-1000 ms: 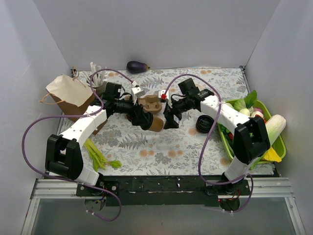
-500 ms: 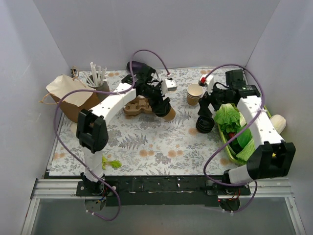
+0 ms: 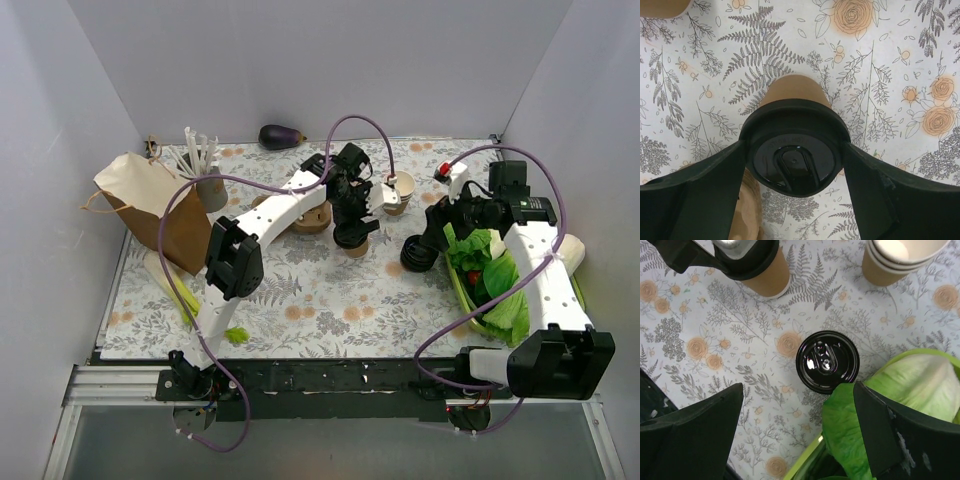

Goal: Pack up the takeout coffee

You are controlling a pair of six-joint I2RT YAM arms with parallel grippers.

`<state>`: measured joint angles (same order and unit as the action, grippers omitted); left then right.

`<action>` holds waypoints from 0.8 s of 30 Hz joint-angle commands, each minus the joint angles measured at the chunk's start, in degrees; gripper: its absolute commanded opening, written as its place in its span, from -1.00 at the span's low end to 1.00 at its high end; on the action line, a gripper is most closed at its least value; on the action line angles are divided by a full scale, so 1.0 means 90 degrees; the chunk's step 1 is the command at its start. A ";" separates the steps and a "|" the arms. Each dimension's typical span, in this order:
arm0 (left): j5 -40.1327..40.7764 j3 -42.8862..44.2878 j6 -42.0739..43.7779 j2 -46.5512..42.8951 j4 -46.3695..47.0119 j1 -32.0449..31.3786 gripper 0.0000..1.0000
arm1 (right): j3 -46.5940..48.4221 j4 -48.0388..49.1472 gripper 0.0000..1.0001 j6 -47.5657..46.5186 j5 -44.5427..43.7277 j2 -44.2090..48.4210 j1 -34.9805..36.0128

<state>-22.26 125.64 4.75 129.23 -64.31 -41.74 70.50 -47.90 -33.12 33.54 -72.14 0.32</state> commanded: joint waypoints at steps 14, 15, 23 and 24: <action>0.0188 0.0248 -0.1338 -0.0481 0.0955 -0.0167 0.96 | -0.0519 0.0244 0.96 0.0536 0.0443 0.0506 -0.0143; 0.0198 0.0268 -0.1397 -0.0530 0.0916 -0.0167 0.96 | -0.0509 0.0263 0.96 0.0555 0.0453 0.0486 -0.0143; 0.2481 0.0045 -0.3816 -0.1426 0.1130 0.0339 0.88 | -0.0158 0.0185 0.96 0.0789 0.0211 0.0262 -0.0143; 0.3150 -0.0691 -0.3877 -0.1622 0.1353 0.0360 0.86 | -0.0090 0.0176 0.96 0.1041 0.0141 0.0204 -0.0152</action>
<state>-9.32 125.69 -18.26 126.58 -55.99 -42.39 66.00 -47.46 -28.14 36.07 -68.71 -0.75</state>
